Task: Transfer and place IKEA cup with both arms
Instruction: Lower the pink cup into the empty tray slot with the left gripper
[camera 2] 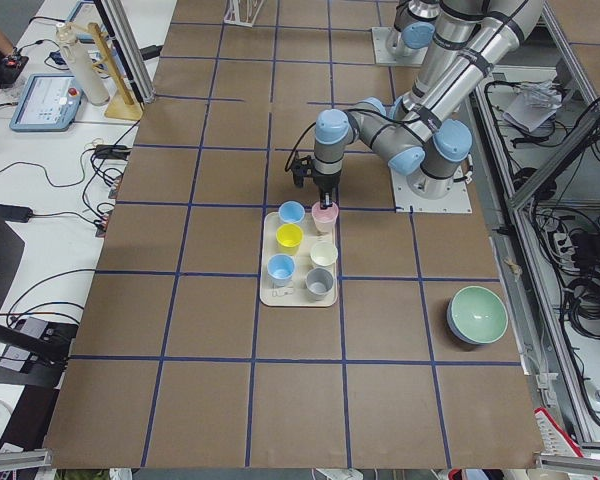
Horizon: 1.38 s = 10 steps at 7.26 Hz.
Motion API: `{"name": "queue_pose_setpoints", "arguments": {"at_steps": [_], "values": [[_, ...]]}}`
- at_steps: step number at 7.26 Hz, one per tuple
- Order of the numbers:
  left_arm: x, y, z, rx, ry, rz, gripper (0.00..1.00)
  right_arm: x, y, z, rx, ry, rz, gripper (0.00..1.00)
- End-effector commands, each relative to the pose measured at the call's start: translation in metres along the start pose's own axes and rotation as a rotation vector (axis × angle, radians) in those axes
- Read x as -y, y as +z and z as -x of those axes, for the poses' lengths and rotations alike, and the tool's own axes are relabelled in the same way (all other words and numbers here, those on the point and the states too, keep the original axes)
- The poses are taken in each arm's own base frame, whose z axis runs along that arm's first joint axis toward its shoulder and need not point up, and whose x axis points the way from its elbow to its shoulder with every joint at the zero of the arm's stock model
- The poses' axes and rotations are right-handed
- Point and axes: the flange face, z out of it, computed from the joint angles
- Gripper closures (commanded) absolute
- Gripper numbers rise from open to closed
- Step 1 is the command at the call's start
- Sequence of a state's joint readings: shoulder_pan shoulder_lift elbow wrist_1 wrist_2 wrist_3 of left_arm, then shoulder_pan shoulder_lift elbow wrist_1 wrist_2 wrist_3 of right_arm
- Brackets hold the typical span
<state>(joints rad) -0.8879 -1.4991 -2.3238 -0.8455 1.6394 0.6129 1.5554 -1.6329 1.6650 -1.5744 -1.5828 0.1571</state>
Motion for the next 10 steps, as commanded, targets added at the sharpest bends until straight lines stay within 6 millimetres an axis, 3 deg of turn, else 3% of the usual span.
{"name": "queue_pose_setpoints", "arguments": {"at_steps": [1, 7, 8, 10], "values": [[0.0036, 0.0047, 0.0017, 0.008, -0.008, -0.016, 1.0, 0.0004, -0.0001, 0.0001, 0.0, -0.005, -0.001, 0.0], [0.009, 0.0108, -0.0018, -0.031, -0.029, -0.046, 1.0, 0.0009, -0.0002, -0.0007, -0.001, -0.004, -0.003, 0.0], [0.0096, 0.0105, -0.0011, -0.028, -0.028, -0.048, 0.9, 0.0015, -0.0002, -0.0021, -0.001, -0.002, -0.003, 0.0], [0.0119, 0.0091, -0.0001, -0.023, -0.022, -0.055, 0.27, 0.0025, 0.0003, -0.0026, -0.001, -0.005, -0.003, 0.0]]}}
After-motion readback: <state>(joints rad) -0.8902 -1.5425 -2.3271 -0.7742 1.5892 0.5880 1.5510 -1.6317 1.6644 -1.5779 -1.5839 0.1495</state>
